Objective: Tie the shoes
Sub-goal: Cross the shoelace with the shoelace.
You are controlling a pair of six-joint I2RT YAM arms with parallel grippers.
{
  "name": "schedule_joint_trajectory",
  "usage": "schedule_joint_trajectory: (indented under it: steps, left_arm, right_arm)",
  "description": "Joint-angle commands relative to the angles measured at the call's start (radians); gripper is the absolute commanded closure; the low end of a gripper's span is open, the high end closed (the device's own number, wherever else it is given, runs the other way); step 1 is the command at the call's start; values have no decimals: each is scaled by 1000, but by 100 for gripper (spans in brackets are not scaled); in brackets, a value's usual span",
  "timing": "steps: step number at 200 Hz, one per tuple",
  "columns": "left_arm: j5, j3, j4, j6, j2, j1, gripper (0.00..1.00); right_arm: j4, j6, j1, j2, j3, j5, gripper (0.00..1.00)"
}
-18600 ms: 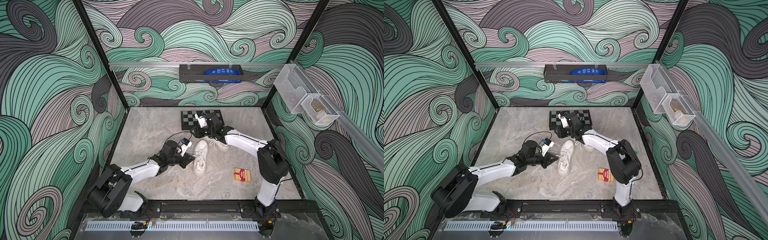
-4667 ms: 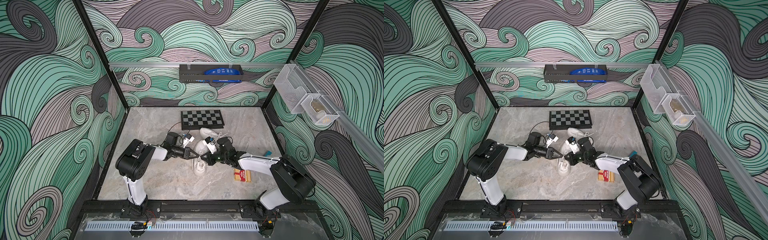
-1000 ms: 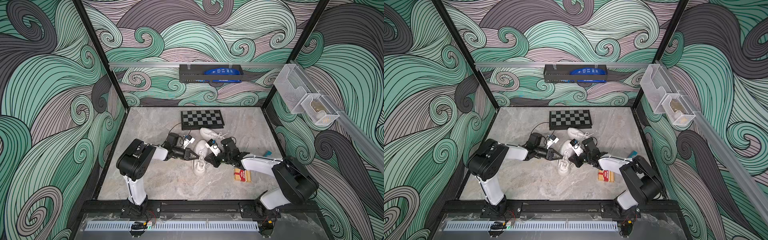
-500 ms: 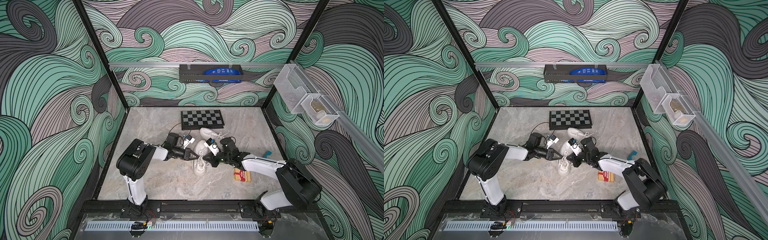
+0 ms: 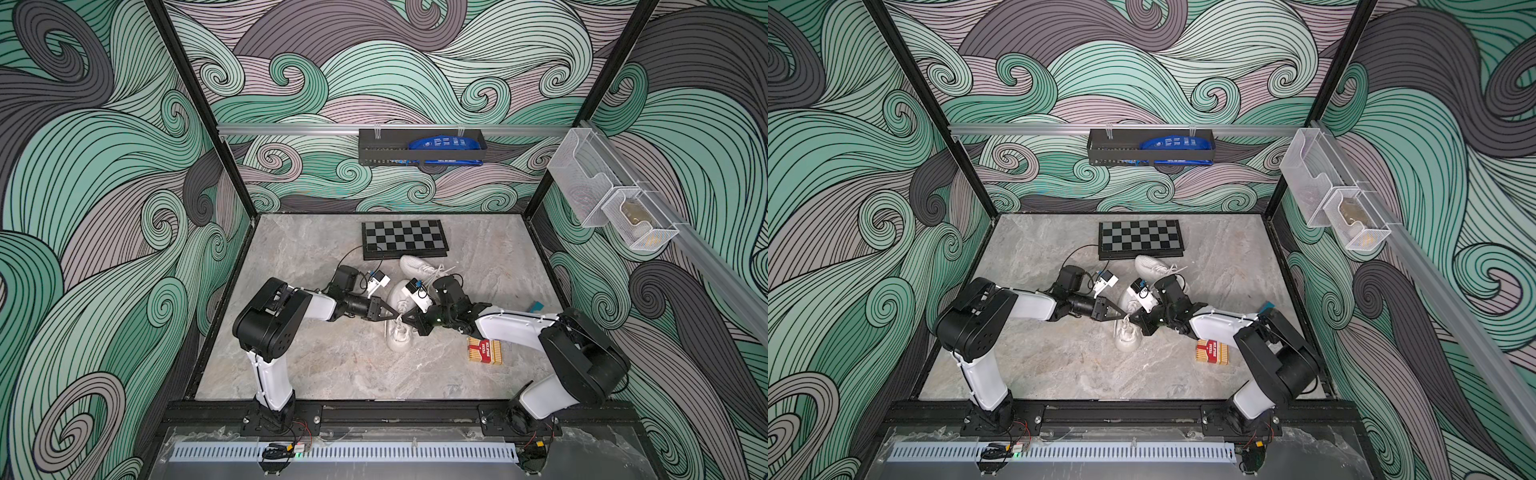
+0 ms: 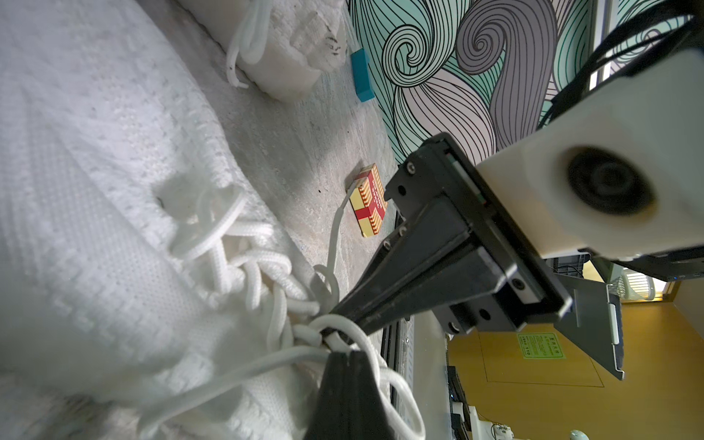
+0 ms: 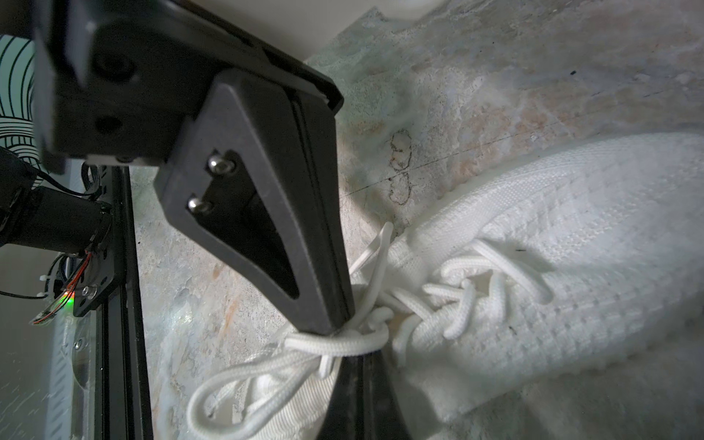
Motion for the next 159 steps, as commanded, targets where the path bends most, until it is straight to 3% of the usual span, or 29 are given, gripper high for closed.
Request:
schedule_joint_trajectory:
  steps: [1,159]
  left_arm:
    - [26,6,1,5,1,-4,96]
    - [-29,39,-100,38,42,-8,83]
  right_arm:
    - [0,3,10,15,26,12,96]
    - [1,-2,33,7,43,22,98]
